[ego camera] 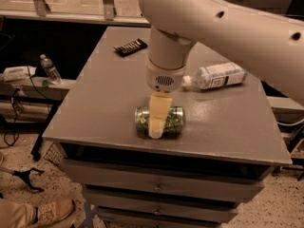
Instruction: Place green can upright
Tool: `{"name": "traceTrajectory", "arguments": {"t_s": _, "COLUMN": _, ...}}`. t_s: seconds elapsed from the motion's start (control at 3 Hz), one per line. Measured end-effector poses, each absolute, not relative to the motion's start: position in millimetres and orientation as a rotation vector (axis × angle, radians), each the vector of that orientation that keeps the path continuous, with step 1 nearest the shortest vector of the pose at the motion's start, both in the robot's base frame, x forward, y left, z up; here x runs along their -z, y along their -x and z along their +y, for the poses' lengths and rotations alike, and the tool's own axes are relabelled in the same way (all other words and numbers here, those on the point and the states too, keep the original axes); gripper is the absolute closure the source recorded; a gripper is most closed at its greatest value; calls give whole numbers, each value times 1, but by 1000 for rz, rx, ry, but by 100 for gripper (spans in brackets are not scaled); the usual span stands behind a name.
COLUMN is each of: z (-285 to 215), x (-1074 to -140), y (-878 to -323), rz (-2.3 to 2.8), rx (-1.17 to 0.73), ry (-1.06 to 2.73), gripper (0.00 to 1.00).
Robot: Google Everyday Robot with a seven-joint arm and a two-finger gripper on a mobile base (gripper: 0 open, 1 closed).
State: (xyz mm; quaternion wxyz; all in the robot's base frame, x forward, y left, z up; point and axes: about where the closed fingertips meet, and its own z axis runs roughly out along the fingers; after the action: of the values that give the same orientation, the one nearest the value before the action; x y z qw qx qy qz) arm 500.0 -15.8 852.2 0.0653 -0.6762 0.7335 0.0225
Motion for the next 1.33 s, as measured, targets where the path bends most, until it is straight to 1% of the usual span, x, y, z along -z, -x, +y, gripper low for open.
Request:
{"name": "traceTrajectory", "arguments": {"t_s": 0.67, "z": -1, "x": -835, "y": -501, "rz": 2253, "rx": -88, "ry": 2042, "gripper": 0}}
{"name": "traceTrajectory", "arguments": {"t_s": 1.0, "z": 2, "x": -832, "y": -501, "rz": 2262, "rx": -91, "ry": 2044, "gripper": 18}}
{"name": "traceTrajectory", "arguments": {"t_s": 1.33, "z": 4, "x": -832, "y": -500, "rz": 2266, "rx": -90, "ry": 2043, "gripper": 43}}
